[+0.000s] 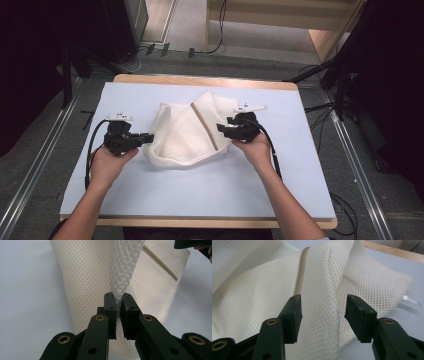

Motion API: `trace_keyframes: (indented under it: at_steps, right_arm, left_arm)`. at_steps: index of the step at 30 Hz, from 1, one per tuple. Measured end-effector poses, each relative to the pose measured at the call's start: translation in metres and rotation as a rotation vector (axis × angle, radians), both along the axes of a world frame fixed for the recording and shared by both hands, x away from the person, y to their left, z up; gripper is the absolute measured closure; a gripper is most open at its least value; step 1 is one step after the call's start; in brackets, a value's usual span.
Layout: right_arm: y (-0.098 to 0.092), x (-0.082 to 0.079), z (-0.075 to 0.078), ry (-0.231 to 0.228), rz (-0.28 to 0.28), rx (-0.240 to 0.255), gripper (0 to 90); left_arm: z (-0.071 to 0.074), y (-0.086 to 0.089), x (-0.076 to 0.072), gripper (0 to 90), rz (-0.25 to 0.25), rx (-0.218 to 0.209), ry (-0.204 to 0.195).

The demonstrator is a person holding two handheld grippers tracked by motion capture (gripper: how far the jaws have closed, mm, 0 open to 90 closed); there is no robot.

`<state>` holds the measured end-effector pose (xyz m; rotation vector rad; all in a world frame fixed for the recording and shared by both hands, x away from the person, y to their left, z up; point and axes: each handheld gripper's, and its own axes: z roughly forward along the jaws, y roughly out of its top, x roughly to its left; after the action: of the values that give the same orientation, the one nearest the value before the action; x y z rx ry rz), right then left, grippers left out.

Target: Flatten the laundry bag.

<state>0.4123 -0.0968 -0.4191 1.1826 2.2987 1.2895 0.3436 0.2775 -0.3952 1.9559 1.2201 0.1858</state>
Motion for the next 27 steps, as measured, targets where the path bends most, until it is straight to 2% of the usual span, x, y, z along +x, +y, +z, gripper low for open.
trace_keyframes:
  at_steps: [4, 8, 9, 11, 13, 16, 20, 23, 25, 27]
  right_arm:
    - [0.004, 0.011, -0.006, 0.015, 0.003, -0.006, 45.2]
    - [0.011, 0.017, -0.011, 0.063, 0.018, 0.0, 46.9]
    - [0.013, 0.019, -0.013, 0.09, 0.035, 0.0, 63.6]
    - [0.015, 0.018, -0.012, 0.123, 0.06, 0.012, 80.8]
    - [0.015, 0.016, -0.01, 0.164, 0.101, 0.031, 86.1]
    - [0.015, 0.007, -0.005, 0.16, 0.123, 0.006, 86.5]
    - [0.014, -0.004, 0.002, 0.155, 0.124, 0.034, 86.6]
    - [0.015, -0.022, 0.008, 0.119, 0.129, 0.018, 86.4]
    - [0.015, -0.027, 0.008, 0.109, 0.135, 0.016, 86.4]
    - [0.012, -0.044, 0.008, 0.095, 0.151, 0.004, 86.1]
  left_arm:
    - [-0.001, 0.003, -0.003, 85.0, 0.005, -0.004, 0.003]
    - [-0.002, 0.008, -0.006, 85.0, 0.022, -0.008, 0.006]
    - [-0.002, 0.01, -0.006, 85.0, 0.026, -0.016, 0.007]
    - [-0.002, 0.013, -0.007, 85.0, 0.037, -0.012, 0.008]
    - [-0.003, 0.018, -0.006, 85.0, 0.055, -0.017, 0.009]
    - [-0.003, 0.021, -0.006, 85.0, 0.065, -0.02, 0.013]
    - [-0.004, 0.026, -0.004, 85.0, 0.079, -0.024, 0.014]
    - [-0.004, 0.031, -0.002, 85.0, 0.104, -0.033, 0.012]
    - [-0.004, 0.033, -0.001, 84.9, 0.106, -0.031, 0.013]
    - [-0.006, 0.036, 0.003, 84.9, 0.117, -0.031, 0.019]
